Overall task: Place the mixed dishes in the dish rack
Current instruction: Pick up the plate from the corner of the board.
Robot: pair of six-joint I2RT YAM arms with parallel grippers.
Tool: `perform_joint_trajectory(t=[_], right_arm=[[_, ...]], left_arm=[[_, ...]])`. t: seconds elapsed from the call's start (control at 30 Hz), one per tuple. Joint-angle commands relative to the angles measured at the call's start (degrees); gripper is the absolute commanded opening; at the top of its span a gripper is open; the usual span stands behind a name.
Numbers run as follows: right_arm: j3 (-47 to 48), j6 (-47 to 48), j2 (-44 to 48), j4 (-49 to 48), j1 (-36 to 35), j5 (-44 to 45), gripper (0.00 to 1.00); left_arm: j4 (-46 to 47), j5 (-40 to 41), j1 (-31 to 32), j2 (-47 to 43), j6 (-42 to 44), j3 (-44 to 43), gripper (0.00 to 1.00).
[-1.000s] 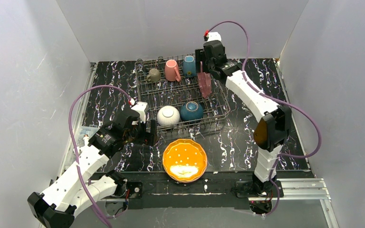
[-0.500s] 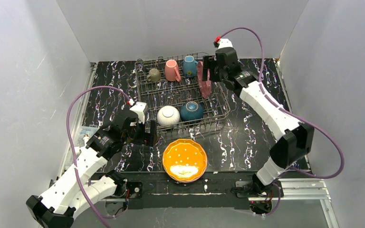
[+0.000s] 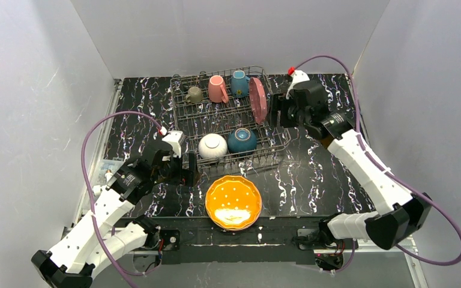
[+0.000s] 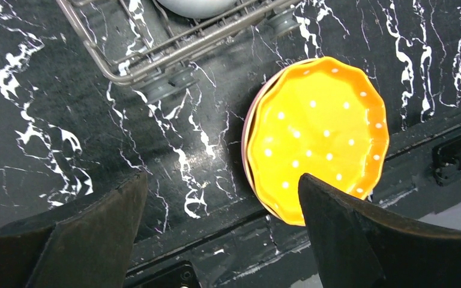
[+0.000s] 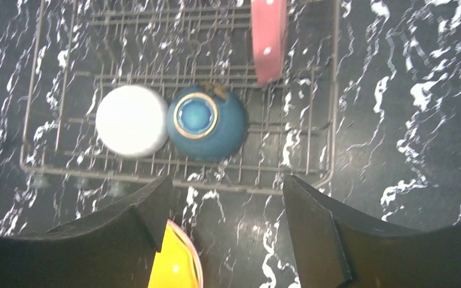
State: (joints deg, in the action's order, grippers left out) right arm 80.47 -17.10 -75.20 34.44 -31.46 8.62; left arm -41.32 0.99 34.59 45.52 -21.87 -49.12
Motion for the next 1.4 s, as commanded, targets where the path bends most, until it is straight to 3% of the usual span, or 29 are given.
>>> perform_joint_trajectory(t=[0.0, 0.33, 0.7, 1.0, 1.37], right_arm=[[-3.6, -1.9, 4.2, 1.6, 0.1, -7.1, 0.74], [-13.7, -6.4, 10.5, 1.4, -1.6, -13.6, 0.66], [-22.5, -9.6, 13.5, 0.6, -7.5, -13.7, 0.56], [-26.4, -12.4, 12.4, 0.7, -17.0, -9.0, 0.49], [-32.0, -14.2, 10.7, -1.5, -21.4, -5.0, 0.44]], left_arm=[[-3.4, -3.8, -0.4, -0.5, -3.1, -2.3, 0.93], [-6.8, -9.3, 0.3, 0.6, -9.9, -1.8, 0.84], [-6.7, -8.1, 8.5, 1.0, -17.2, 0.8, 0.79], [-4.8, -6.4, 12.5, 1.2, -21.3, 5.7, 0.71], [0.2, -6.8, 14.8, 3.9, -24.1, 11.5, 0.54]])
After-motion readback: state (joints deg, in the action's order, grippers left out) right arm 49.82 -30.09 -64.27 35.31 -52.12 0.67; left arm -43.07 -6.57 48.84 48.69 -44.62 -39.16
